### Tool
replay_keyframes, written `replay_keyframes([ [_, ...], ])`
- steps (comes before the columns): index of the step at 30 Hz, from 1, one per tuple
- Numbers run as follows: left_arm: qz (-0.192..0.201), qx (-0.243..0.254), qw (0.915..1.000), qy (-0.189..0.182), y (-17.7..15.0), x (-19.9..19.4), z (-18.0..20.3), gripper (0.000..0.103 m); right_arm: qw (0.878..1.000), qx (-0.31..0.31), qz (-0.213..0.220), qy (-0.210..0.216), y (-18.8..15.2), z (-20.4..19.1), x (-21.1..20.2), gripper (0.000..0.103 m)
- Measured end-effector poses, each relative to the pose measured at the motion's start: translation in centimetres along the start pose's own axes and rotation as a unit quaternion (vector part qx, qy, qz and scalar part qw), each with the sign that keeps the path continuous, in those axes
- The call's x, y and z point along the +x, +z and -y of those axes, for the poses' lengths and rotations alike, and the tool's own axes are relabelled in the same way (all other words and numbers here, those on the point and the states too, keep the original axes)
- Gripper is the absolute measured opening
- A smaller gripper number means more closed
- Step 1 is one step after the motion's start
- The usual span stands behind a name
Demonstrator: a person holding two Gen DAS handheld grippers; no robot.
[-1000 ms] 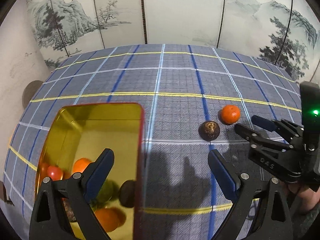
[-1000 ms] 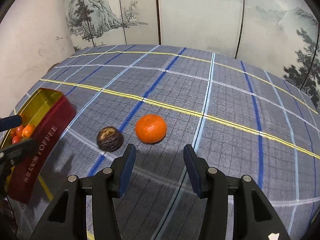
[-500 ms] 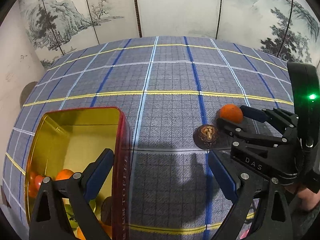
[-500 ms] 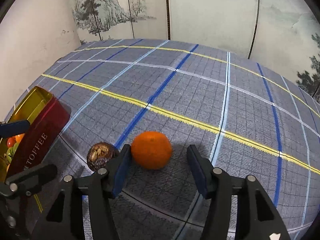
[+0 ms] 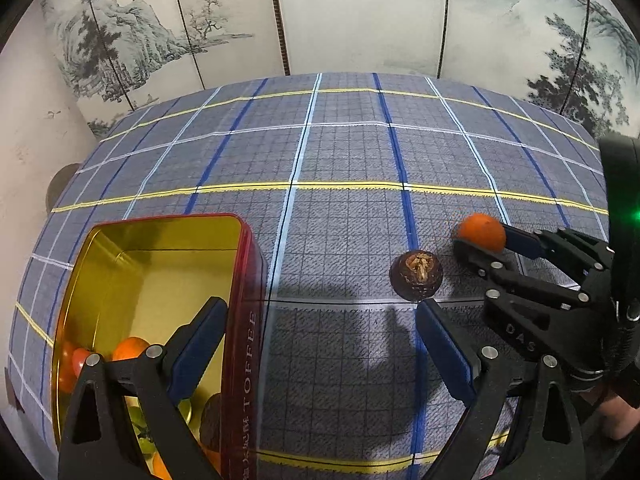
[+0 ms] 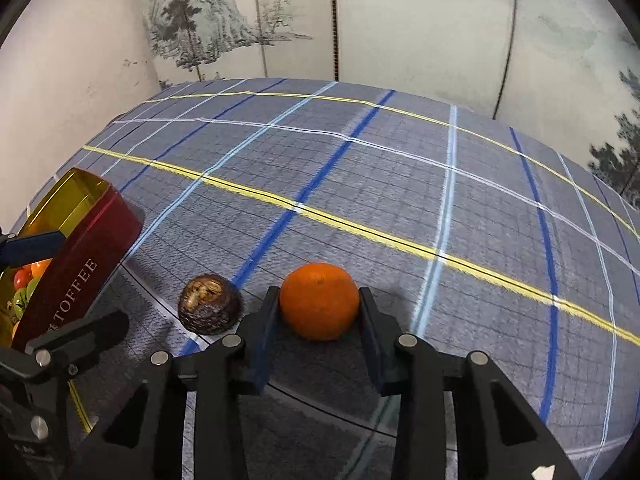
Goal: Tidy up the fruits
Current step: 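Grasp the mandarin on the cloth with right gripper while left gripper approaches a brown fruit, then grasp the last brown dried fruit on the cloth with left gripper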
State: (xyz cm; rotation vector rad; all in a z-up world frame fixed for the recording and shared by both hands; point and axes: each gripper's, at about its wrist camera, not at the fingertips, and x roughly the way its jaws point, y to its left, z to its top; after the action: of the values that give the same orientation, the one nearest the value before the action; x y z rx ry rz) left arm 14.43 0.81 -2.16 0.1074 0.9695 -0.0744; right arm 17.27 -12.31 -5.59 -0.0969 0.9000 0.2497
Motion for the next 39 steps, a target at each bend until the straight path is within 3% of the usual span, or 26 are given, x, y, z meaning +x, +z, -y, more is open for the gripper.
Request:
replay_keyframes([
  [7,0.020,0.010,0.9998,0.000,0.1,-1.2,0.4,0.095,0.999,0.034,0.002,-0.028,-1.2,2.4,-1.1,0.034],
  [14,0.025,0.033,0.9988,-0.027,0.2,-1.8,2.2,0.095,0.997,0.058,0.002,-0.060,-2.7,4.8,-2.5,0.034],
  [23,-0.008,0.029,0.9975,-0.064,0.5,0.0,3.4,0.094,0.993,0.086,0.002,-0.084,-5.0,7.3,-4.4,0.034],
  [29,-0.017,0.023,0.9974,-0.067,0.9,1.1,3.7,0.091,0.991,0.101,0.004,-0.089,-6.3,8.6,-5.5,0.034],
  [35,-0.028,0.024,0.9965,-0.074,1.2,2.6,4.1,0.080,0.991,0.101,0.003,-0.091,-6.5,8.8,-5.8,0.034],
  [39,-0.044,0.015,0.9940,-0.098,1.3,3.6,4.1,0.069,0.991,0.101,0.002,-0.090,-6.5,8.8,-5.8,0.035],
])
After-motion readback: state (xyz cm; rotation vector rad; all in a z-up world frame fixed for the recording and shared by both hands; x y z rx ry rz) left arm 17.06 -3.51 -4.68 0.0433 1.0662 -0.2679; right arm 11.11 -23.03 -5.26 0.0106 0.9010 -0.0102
